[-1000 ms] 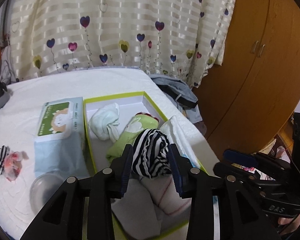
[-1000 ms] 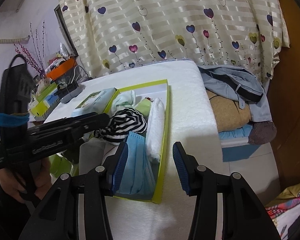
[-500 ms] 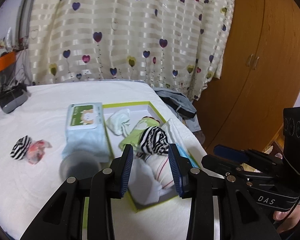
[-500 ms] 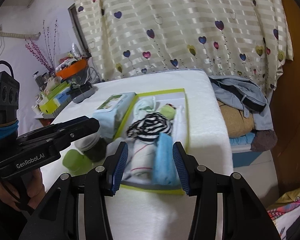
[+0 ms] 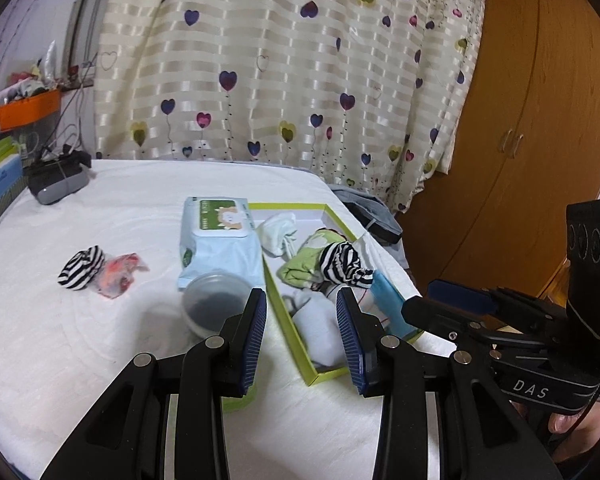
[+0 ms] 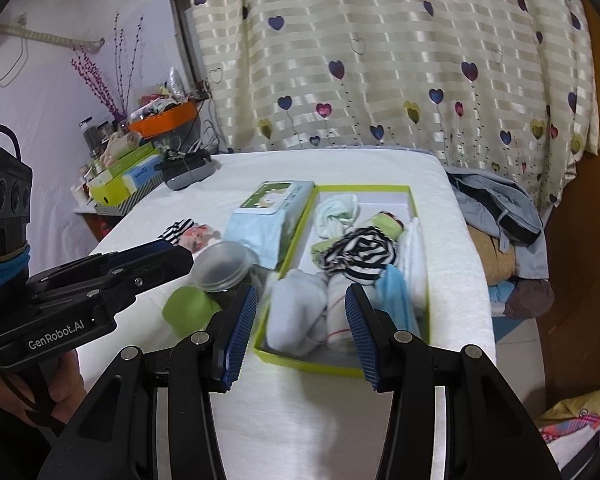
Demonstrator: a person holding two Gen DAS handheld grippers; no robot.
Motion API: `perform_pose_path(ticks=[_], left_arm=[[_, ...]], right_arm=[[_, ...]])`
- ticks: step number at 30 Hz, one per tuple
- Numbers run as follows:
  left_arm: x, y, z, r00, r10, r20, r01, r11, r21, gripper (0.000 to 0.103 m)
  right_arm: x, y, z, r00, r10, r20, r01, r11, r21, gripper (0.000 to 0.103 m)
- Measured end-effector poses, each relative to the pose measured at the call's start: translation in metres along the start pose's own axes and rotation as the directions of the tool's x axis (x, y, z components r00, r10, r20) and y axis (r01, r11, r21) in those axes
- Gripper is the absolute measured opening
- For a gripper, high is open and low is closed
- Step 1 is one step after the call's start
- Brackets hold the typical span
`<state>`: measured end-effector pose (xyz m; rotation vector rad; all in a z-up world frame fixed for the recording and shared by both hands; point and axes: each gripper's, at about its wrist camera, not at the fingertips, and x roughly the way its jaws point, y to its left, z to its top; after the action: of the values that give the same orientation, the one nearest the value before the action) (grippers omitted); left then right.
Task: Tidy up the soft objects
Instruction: 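Withdraw both grippers from the box toward the remaining striped sock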
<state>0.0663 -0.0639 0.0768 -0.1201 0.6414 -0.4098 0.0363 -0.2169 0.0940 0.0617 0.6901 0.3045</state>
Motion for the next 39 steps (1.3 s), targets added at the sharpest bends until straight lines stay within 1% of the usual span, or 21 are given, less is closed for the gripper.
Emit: perform_pose_path(ticks=[6,10,19,25,30,33,34,36,39], left_arm=[[-0.011,0.012,-0.005,1.0,0.004,0.015,-0.004,1.0,-0.022,0.035],[-0.018,0.027,-0.006,0.999,0.02,0.026,-0.019,0.999,-0.044,0.035],[-0.029,0.082,-0.007,0.993,0.107,0.04,-0.102,0.989,-0.109,0.035],[-0.027,0.132,0.0,0.983,0.18,0.032,-0.174,0.975,-0.138,0.037],[-0.021,0.175,0.005,0.969,0.246,0.006,-0.242,0.956,-0.165,0.037],[-0.018,0.196,0.008,0.966,0.257,-0.006,-0.254,0.952,-0.173,0.038],[-0.016,0.2,0.009,0.963,0.268,-0.011,-0.266,0.949,-0.169,0.038],[-0.011,0.209,0.012,0.961,0.276,-0.021,-0.276,0.948,-0.157,0.038],[-0.004,0.22,0.016,0.96,0.278,-0.042,-0.281,0.948,-0.149,0.038]], right_arm=[[0.002,0.015,0.002,1.0,0.013,-0.007,-0.014,0.999,-0.033,0.048],[0.004,0.026,0.005,1.0,0.03,-0.006,-0.031,0.998,-0.055,0.048],[0.031,0.064,0.019,0.996,0.082,-0.03,-0.085,0.989,-0.12,0.048],[0.062,0.097,0.04,0.989,0.133,-0.061,-0.143,0.971,-0.194,0.048],[0.101,0.121,0.062,0.983,0.143,-0.119,-0.168,0.955,-0.243,0.048],[0.123,0.137,0.072,0.977,0.142,-0.158,-0.186,0.93,-0.316,0.048],[0.134,0.143,0.076,0.971,0.15,-0.184,-0.205,0.919,-0.337,0.048],[0.15,0.151,0.081,0.964,0.141,-0.225,-0.217,0.907,-0.361,0.048],[0.177,0.158,0.085,0.946,0.124,-0.298,-0.232,0.904,-0.359,0.048]])
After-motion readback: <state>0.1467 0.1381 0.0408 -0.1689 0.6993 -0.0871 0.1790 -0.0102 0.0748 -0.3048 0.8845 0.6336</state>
